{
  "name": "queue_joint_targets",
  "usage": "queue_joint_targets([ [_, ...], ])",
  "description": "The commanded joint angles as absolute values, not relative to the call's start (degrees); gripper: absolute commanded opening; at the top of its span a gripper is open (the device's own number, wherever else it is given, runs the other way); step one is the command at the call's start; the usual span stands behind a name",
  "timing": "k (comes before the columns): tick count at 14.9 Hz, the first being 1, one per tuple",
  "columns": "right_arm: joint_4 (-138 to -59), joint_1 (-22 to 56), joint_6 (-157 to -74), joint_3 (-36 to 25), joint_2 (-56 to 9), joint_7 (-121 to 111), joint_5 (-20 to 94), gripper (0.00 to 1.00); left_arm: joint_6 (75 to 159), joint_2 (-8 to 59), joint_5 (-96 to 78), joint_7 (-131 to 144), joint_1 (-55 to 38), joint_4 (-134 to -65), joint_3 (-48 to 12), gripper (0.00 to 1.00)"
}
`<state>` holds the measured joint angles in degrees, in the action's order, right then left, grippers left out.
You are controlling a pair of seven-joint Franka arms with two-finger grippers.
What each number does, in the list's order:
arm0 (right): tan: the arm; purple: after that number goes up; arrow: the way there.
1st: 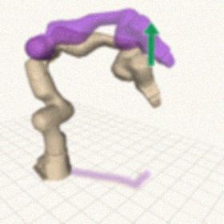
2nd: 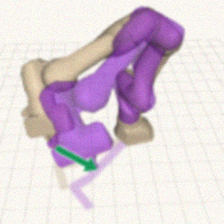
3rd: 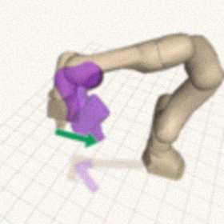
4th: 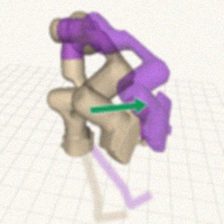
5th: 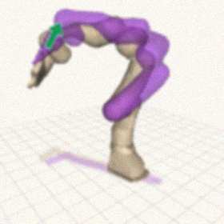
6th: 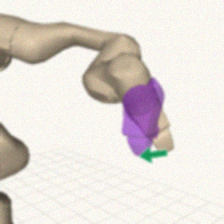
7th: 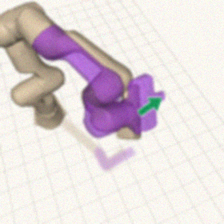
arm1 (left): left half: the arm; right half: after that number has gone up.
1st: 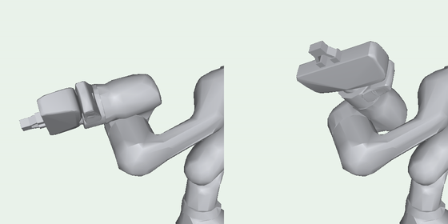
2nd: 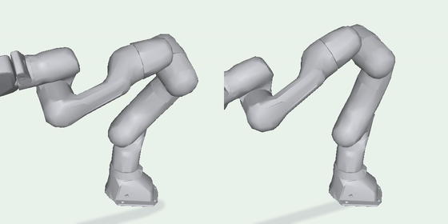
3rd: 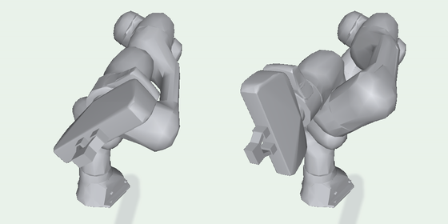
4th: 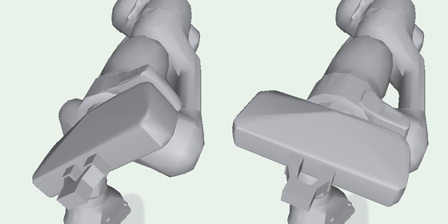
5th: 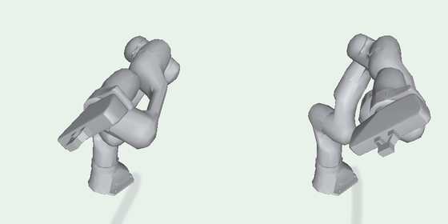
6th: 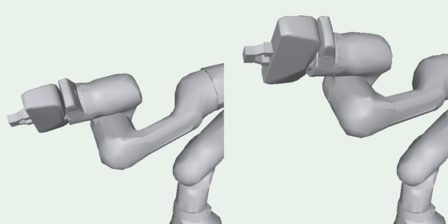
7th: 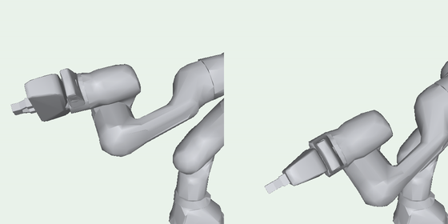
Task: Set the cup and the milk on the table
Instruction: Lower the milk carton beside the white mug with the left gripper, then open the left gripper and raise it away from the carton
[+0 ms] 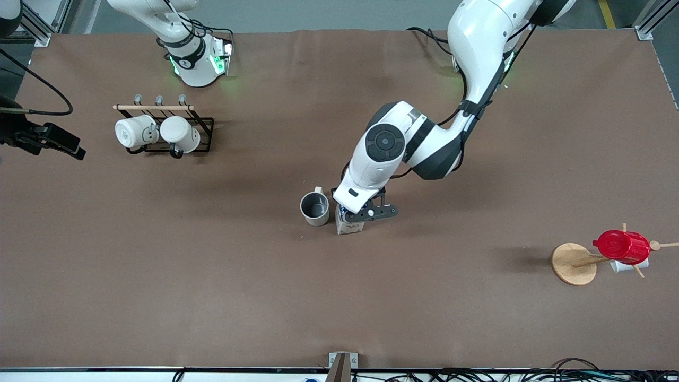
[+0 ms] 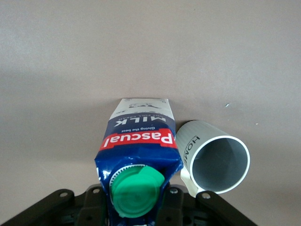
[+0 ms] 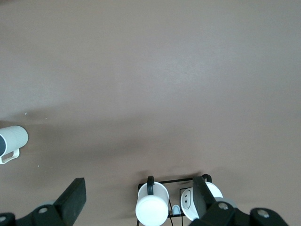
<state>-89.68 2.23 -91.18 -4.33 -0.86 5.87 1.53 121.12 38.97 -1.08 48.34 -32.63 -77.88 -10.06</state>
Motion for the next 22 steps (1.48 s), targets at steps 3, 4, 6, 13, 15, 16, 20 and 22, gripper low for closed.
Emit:
queue_joint_targets([
  [3, -85.1, 2.5, -86.0, -3.5, 0.1, 5.5, 2.8, 1.00, 120.8, 40.5, 0.4, 48.9, -33.7, -77.0, -9.4, 1.00],
  [4, -85.0, 2.5, -86.0, -3.6, -0.1, 5.2, 2.7, 1.00, 120.8, 40.2, 0.4, 48.8, -33.7, -76.8, -9.4, 1.00],
  [6, -85.3, 2.1, -85.9, -3.7, -0.1, 5.1, 2.6, 1.00, 120.5, 38.9, 0.4, 49.0, -33.6, -76.3, -9.3, 1.00],
  [13, -85.5, 1.8, -85.3, -4.0, -0.2, 4.9, 2.0, 1.00, 112.6, 29.1, 4.4, 47.0, -32.2, -72.6, -3.6, 1.00],
  [15, -85.2, 0.9, -85.3, -4.0, -0.3, 5.6, 2.0, 1.00, 107.9, 25.6, 8.9, 46.8, -29.7, -72.8, -3.2, 1.00],
  [16, -84.9, 0.9, -85.1, -4.0, -0.2, 5.5, 1.8, 1.00, 105.6, 24.1, 11.1, 46.3, -28.5, -72.7, -3.3, 1.00],
  [20, -82.9, 0.8, -81.2, -4.0, -0.1, 5.5, 1.6, 1.00, 97.2, 16.9, 11.7, 34.8, -22.1, -72.8, -3.5, 1.00],
  [22, -83.0, 0.6, -81.2, -4.1, -0.2, 5.1, 1.7, 1.00, 91.9, 13.6, 9.1, 27.7, -16.9, -72.9, -3.7, 1.00],
])
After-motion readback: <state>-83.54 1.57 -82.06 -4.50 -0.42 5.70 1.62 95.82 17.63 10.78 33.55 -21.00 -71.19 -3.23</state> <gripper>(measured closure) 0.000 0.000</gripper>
